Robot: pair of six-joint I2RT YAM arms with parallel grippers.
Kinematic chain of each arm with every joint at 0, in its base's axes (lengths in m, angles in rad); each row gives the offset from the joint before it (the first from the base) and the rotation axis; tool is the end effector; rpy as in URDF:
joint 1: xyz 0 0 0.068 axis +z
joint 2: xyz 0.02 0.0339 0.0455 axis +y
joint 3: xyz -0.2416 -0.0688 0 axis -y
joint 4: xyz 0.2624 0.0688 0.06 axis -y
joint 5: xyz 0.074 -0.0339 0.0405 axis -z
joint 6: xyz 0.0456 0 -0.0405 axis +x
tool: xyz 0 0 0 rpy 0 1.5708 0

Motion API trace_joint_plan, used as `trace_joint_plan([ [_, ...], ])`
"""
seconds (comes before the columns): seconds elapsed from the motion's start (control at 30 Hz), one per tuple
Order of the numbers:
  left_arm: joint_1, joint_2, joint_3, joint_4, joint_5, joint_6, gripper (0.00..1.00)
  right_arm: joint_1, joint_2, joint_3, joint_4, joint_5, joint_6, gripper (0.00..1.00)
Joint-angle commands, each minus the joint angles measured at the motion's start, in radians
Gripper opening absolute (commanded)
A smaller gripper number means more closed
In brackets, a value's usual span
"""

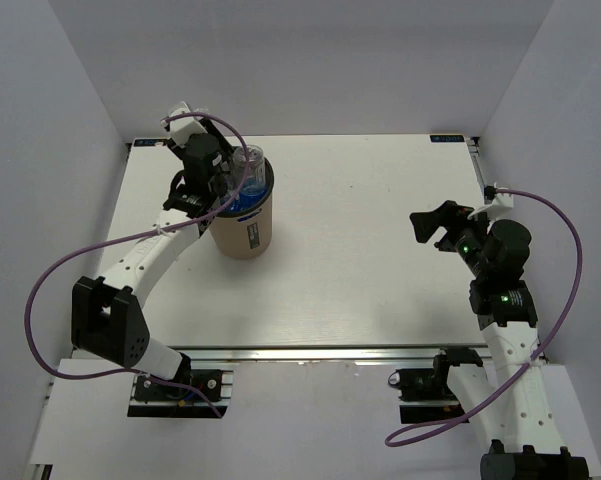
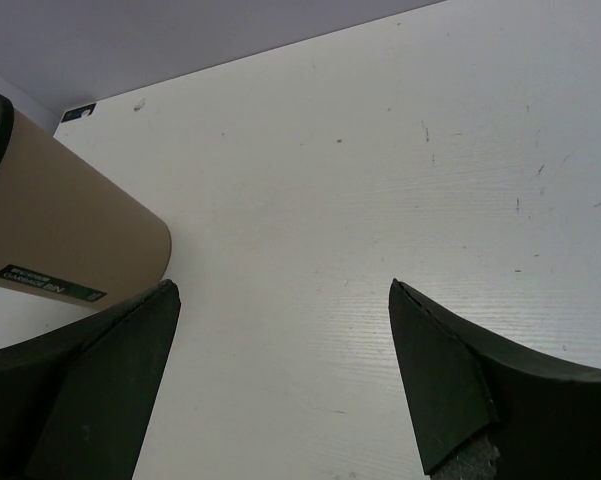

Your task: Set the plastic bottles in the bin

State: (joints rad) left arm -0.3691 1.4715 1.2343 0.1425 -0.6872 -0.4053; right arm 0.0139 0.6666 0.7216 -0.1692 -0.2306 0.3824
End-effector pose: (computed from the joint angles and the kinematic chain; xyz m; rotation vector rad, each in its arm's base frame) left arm 0.3592 -0.1079 0.3402 -0.5369 1.5538 -0.0190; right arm 0.2063 0.0133 0.3237 0.1386 1.7003 0.4906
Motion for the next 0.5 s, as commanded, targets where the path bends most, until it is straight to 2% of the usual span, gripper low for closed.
trace_joint_plan([
  [0.0, -0.002, 0.0, -0.018, -0.024, 0.029, 0.01, 0.62, -0.003, -0.007, -0.013, 0.045, 0.007, -0.008, 0.89],
  [0.13, -0.004, -0.007, -0.11, -0.02, 0.046, 0.02, 0.64, -0.002, -0.005, -0.016, 0.046, 0.016, -0.01, 0.89],
  [0.2, -0.004, -0.002, -0.122, -0.029, 0.052, 0.01, 0.69, -0.003, -0.001, -0.017, 0.05, 0.017, -0.01, 0.89],
  [0.3, -0.004, 0.006, -0.119, -0.049, 0.055, 0.008, 0.71, -0.003, 0.007, -0.017, 0.046, 0.017, -0.01, 0.89],
  [0.47, -0.004, -0.003, -0.093, -0.066, 0.106, 0.032, 0.91, -0.003, 0.011, -0.014, 0.042, 0.022, -0.01, 0.89],
])
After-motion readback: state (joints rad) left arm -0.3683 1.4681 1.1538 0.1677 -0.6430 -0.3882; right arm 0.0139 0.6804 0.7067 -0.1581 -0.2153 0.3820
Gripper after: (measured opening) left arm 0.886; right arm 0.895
